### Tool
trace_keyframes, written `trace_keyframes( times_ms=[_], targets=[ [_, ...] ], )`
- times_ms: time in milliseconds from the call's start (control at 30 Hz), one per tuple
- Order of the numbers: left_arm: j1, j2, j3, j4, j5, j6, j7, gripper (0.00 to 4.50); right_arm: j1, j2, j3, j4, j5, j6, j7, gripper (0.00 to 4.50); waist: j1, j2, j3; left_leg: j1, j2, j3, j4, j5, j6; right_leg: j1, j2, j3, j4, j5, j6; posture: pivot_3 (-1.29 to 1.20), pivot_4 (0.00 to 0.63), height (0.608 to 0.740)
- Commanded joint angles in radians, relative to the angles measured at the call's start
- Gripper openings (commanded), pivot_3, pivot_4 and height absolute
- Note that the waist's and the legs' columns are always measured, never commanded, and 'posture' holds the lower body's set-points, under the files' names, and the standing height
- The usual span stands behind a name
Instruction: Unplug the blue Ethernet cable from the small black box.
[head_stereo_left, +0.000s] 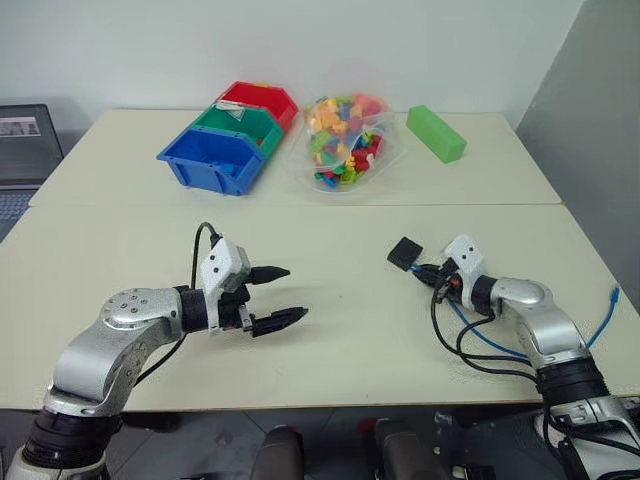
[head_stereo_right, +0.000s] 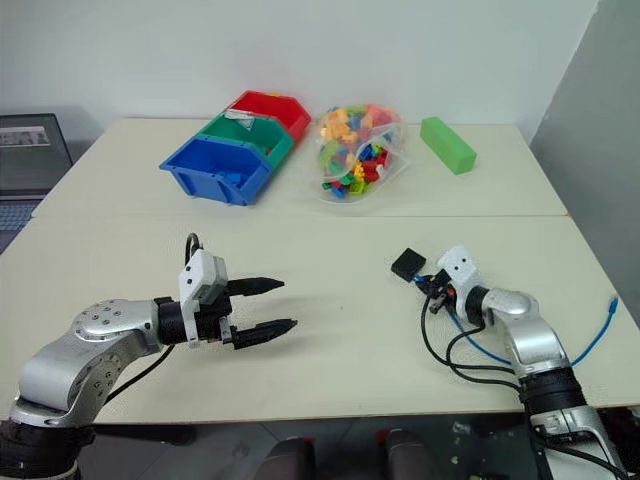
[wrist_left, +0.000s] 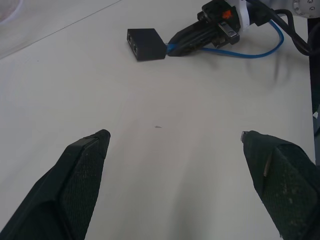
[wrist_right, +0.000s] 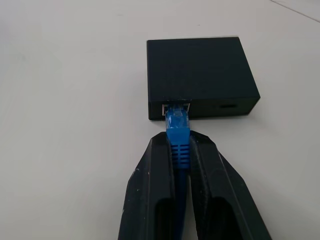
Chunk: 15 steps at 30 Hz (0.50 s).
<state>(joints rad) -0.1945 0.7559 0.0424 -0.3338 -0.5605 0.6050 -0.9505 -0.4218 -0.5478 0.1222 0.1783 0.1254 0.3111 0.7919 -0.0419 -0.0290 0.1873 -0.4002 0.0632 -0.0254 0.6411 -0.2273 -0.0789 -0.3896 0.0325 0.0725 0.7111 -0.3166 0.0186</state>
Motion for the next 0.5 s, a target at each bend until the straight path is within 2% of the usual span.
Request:
trace_keyframes(
  times_ms=[33, 100, 267, 500],
  targets=[
    [-0.044, -0.025, -0.011, 0.026, -0.009, 0.006, 0.002, 4.5, -0.039, -0.04, 0.041, -0.082, -0.051, -0.107, 0.056, 0.13, 0.0, 0.0, 0.0, 0.0, 0.0, 0.0, 0.0, 0.0, 0.0, 0.0, 0.0, 0.0, 0.0, 0.0, 0.0, 0.0, 0.15, 0.74],
    [-0.069, -0.041, -0.006, 0.058, -0.029, 0.026, -0.001, 4.5, -0.062, -0.059, 0.067, -0.122, -0.082, -0.178, 0.082, 0.13, 0.0, 0.001, 0.001, 0.0, 0.0, 0.0, 0.0, 0.0, 0.0, 0.0, 0.0, 0.0, 0.0, 0.0, 0.0, 0.0, 0.15, 0.74],
    [-0.184, -0.094, 0.066, 0.159, -0.195, 0.194, 0.0, 4.5, -0.131, -0.086, 0.133, -0.219, -0.143, -0.372, 0.149, 0.13, -0.006, 0.001, 0.001, 0.0, 0.0, 0.0, 0.0, 0.0, 0.0, -0.001, 0.0, -0.001, 0.0, 0.0, 0.0, 0.0, 0.15, 0.74],
    [-0.322, -0.133, 0.137, 0.262, -0.371, 0.386, 0.016, 4.5, -0.22, -0.062, 0.181, -0.287, -0.159, -0.507, 0.199, 0.13, -0.008, 0.001, 0.002, -0.001, 0.0, -0.001, 0.0, 0.0, 0.0, 0.0, 0.0, -0.001, 0.0, 0.0, 0.0, 0.0, 0.15, 0.74]
  ],
)
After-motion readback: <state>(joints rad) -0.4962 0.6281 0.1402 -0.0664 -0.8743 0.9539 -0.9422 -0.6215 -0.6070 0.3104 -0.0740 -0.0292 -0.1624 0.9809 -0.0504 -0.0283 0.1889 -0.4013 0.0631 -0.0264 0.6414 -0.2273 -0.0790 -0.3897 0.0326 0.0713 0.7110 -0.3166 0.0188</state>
